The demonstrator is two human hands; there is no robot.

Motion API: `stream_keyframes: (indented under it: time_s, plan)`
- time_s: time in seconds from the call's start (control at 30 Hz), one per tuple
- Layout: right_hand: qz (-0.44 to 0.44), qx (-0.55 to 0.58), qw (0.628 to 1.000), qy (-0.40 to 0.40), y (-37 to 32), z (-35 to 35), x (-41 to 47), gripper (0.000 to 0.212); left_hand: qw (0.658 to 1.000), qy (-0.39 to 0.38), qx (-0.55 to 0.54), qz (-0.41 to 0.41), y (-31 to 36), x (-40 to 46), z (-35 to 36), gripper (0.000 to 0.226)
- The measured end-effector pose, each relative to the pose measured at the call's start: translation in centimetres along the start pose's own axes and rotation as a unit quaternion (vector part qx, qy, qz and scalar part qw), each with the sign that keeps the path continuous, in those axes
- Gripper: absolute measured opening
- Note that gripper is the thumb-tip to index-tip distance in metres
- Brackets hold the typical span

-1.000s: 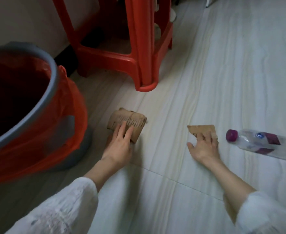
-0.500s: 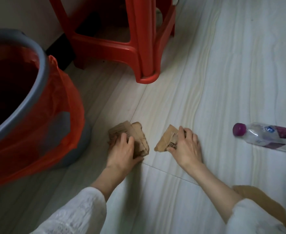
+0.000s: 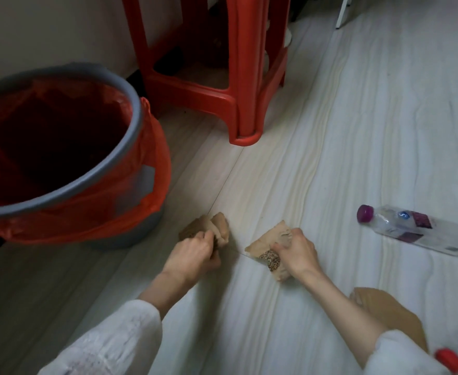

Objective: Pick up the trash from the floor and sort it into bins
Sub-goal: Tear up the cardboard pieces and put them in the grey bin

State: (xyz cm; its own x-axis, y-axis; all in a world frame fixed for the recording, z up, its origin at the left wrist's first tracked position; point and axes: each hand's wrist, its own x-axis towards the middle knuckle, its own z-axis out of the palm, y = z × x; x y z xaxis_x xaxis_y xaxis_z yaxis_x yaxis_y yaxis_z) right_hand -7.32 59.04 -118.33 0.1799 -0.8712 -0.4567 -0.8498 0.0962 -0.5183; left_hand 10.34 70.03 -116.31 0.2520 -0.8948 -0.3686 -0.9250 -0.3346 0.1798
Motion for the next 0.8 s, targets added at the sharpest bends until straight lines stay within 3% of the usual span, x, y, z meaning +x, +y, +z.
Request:
stream_keyframes:
  time_s: [0.1,0.23,0.33,0.43,0.53,0.67,0.8]
  plan:
    - [-0.001,0.081,0.995,0.052,-2.0,-1.8,-1.8,0.04,0.991,0.116,-0.063,-0.002,-0.2,-1.5,-3.0,0.022]
    - [-0.046,0.145,0.98,0.127,-5.5,-4.5,-3.7,0.037,0.959,0.265,-0.06,0.08,0.7,-3.7,-7.9,0.031]
    - [-0.099,0.18,0.967,0.152,-9.1,-5.9,-5.6,0.036,0.922,0.36,-0.085,0.117,0.5,-6.0,-12.8,0.046]
    - [-0.142,0.223,0.95,0.169,-13.5,-6.9,-7.3,0.032,0.878,0.437,-0.147,0.128,-1.0,-8.4,-17.8,0.037]
    - [-0.19,0.257,0.932,0.171,-17.8,-7.1,-9.1,0.029,0.82,0.528,-0.21,0.067,-4.1,-10.9,-21.4,0.035]
    - [-0.284,0.271,0.905,0.165,-23.0,-6.2,-11.6,0.018,0.793,0.548,-0.257,-0.066,-10.6,-13.3,-21.7,0.026]
    - [-0.379,0.224,0.882,0.169,-26.9,-4.7,-12.7,0.02,0.82,0.469,-0.295,-0.145,-14.6,-12.8,-19.3,0.026]
